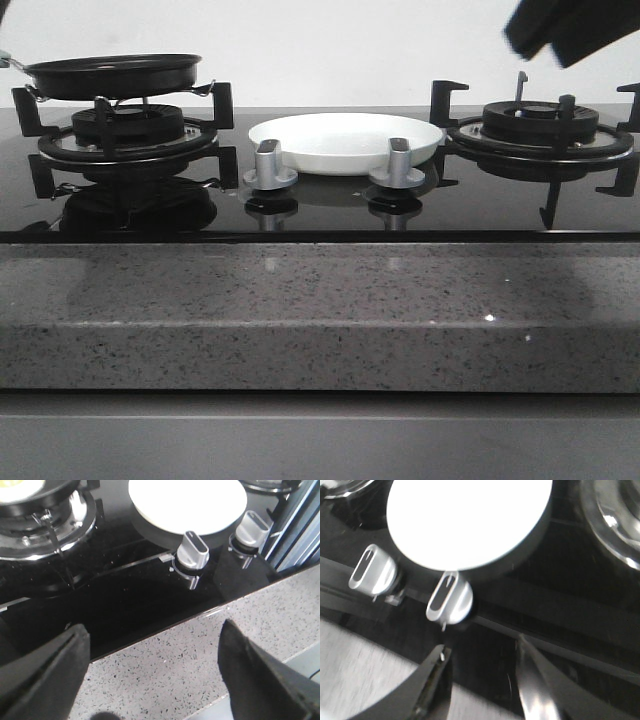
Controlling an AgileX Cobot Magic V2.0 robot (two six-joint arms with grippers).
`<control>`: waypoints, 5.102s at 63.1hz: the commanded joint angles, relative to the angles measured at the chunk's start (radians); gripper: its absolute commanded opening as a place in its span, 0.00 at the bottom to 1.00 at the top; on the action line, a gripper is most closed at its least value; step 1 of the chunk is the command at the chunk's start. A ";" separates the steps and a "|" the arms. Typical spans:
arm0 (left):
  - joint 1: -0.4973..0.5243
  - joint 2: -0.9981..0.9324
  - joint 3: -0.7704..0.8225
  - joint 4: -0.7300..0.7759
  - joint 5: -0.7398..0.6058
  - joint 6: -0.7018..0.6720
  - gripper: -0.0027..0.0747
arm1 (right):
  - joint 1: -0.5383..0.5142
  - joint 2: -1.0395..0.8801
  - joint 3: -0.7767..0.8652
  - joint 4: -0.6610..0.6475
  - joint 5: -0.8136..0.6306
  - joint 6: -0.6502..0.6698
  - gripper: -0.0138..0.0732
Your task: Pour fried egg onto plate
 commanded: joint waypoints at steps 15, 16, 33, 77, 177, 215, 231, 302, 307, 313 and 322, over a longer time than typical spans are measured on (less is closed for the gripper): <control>-0.008 0.008 -0.035 -0.010 -0.073 0.000 0.72 | 0.001 0.255 -0.284 -0.030 -0.052 -0.016 0.55; -0.008 0.008 -0.035 -0.010 -0.073 0.000 0.72 | 0.001 0.266 -0.294 -0.031 -0.051 -0.016 0.55; -0.008 0.008 -0.035 -0.010 -0.072 0.000 0.72 | 0.001 0.443 -0.445 -0.051 -0.039 -0.016 0.55; -0.008 0.008 -0.035 -0.010 -0.070 0.000 0.72 | 0.000 0.556 -0.565 -0.072 0.043 -0.016 0.14; -0.008 0.008 -0.035 0.018 -0.070 0.000 0.72 | 0.129 0.106 -0.091 -0.056 -0.202 0.001 0.02; 0.196 0.013 -0.141 0.028 0.052 -0.004 0.78 | 0.129 0.116 -0.091 -0.056 -0.182 0.001 0.02; 0.528 0.103 -0.257 -0.090 0.152 0.097 0.76 | 0.129 0.116 -0.091 -0.056 -0.184 0.001 0.02; 0.954 0.943 -0.703 -1.312 0.462 0.626 0.76 | 0.129 0.116 -0.091 -0.056 -0.183 0.001 0.02; 0.945 0.980 -0.726 -1.347 0.468 0.626 0.76 | 0.129 0.116 -0.091 -0.056 -0.183 0.001 0.02; 0.926 1.027 -0.760 -1.382 0.492 0.626 0.76 | 0.129 0.116 -0.091 -0.056 -0.184 0.001 0.02; 0.893 1.087 -0.813 -1.413 0.533 0.626 0.76 | 0.129 0.116 -0.091 -0.056 -0.184 0.001 0.02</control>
